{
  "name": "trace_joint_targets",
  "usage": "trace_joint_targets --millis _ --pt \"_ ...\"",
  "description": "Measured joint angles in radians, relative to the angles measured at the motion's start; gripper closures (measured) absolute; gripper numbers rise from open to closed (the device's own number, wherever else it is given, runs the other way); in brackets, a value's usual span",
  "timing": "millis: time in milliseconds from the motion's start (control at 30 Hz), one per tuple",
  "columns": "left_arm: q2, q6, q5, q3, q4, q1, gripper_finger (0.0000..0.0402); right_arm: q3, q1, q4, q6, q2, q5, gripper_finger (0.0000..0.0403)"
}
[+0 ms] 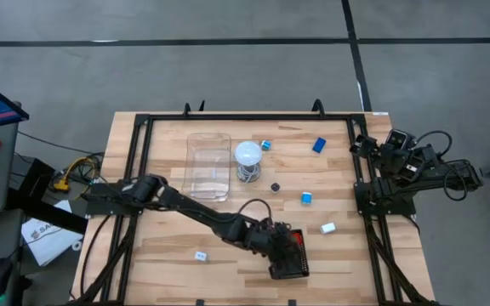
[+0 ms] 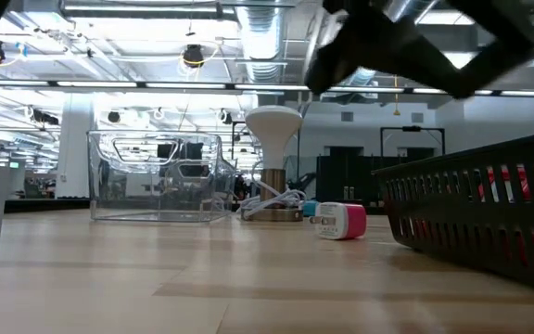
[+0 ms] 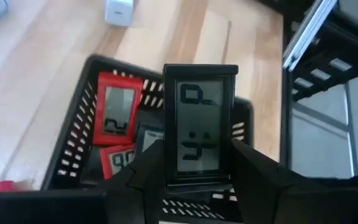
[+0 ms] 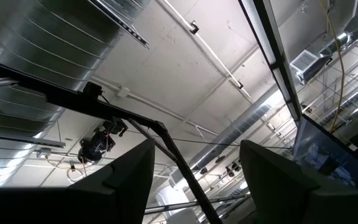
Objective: Pick & Place Office items
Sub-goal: Put the black digital clock into the black bin, then put the blue digital clock into the black bin
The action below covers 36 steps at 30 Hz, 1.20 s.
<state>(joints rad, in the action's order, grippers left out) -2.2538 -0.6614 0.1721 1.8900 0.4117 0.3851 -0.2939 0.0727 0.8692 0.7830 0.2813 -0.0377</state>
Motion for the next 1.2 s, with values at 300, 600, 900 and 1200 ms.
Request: trace_joint_targets --millis 300,600,900,1200 --pt "-0.049 0.002 -0.049 0.041 -0.003 0.022 0.0261 0.000 0.000 -0.001 0.003 0.000 0.012 0.0175" --pt "-0.048 -0.001 -0.094 0.041 -0.030 0.024 0.0226 0.000 0.000 -0.001 0.002 0.000 0.014 0.0175" --pt "-0.047 0.005 -0.094 0.041 -0.028 0.021 0.0162 0.000 0.000 -0.001 -0.002 0.000 0.015 0.0175" --pt "0.113 0.114 0.010 0.040 0.071 0.008 0.0186 0.000 0.009 -0.064 -0.001 0.000 0.009 0.0175"
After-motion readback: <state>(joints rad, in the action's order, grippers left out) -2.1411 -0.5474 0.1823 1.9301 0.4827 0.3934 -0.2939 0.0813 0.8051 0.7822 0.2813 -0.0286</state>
